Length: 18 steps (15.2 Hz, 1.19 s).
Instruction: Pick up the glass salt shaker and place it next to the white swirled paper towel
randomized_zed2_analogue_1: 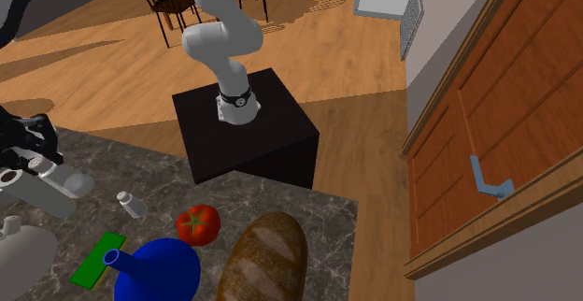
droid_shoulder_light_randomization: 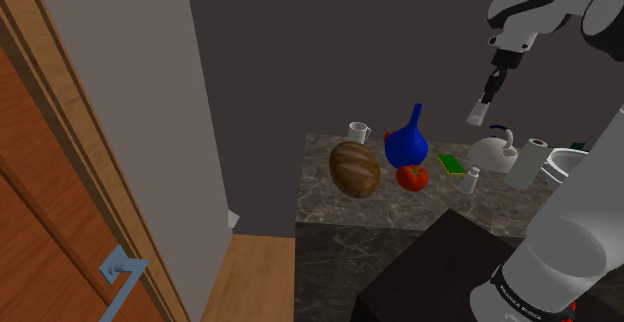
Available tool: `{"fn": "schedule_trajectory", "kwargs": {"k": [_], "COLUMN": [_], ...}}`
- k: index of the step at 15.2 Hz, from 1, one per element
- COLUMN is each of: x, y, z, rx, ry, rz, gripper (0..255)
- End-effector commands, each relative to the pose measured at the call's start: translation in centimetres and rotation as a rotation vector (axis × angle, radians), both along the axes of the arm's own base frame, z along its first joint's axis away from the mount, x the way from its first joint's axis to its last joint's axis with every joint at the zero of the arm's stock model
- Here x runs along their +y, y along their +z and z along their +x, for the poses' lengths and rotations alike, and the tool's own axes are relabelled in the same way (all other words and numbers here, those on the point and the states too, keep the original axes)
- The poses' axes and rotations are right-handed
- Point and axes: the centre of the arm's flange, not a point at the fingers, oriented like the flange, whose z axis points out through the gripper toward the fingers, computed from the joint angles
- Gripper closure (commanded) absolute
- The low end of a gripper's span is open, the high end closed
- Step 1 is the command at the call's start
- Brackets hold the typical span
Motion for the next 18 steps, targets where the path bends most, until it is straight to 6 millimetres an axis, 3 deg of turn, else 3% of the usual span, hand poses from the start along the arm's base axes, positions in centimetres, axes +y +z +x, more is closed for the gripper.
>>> {"fn": "schedule_trajectory", "kwargs": {"k": [1, 11, 18], "x": [-2.4, -15.2, -15.9], "y": [0.1, 0.1, -3.0], "z": [-0.7, -4.0, -4.1], "rx": [-0.001, -0.001, -0.001], "ry": [0.004, 0.004, 0.004], "rz": [-0.001, -0.001, -0.001], "gripper": [255, 255, 255]}}
